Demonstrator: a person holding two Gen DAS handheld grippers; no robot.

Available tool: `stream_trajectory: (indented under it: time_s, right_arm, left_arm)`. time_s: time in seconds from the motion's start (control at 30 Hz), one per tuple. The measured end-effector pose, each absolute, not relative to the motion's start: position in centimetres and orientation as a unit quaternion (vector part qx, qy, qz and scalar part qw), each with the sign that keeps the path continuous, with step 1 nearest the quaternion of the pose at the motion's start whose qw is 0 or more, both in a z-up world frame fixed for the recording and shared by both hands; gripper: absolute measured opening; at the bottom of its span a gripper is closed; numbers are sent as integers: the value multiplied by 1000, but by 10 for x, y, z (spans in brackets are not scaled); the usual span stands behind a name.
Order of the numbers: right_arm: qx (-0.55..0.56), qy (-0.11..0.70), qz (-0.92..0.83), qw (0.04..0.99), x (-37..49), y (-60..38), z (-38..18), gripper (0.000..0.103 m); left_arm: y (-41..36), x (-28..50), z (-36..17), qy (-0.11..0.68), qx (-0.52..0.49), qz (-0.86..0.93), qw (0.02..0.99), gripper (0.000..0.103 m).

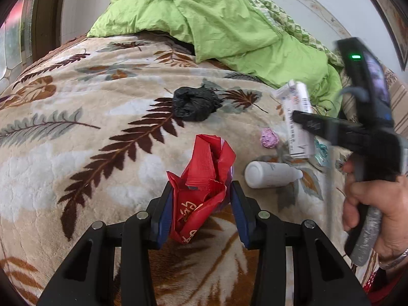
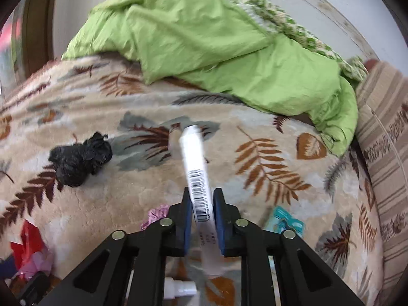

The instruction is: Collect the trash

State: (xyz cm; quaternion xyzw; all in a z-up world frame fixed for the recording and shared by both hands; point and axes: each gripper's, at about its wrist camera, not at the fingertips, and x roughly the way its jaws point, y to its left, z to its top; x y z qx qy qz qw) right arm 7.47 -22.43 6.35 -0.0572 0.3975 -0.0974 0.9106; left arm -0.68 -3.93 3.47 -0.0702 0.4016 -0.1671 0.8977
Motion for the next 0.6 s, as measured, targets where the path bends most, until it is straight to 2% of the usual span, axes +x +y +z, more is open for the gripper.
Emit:
stream_trajectory:
  time_s: [0.2,0.37,0.6]
  right_arm:
    - [68,362,-83,926,22,-260,90,13]
    - [172,355,-32,918,-37,-272,88,13]
    - [221,352,-10,909,-110,-263,66,14]
  left_arm:
    - [-45,-14,36,398,-58,-177,898,41]
    - [-52,-23,40,389,-39,-186,902,41]
    - [-64,-50,48,365,-3,-200,909,41]
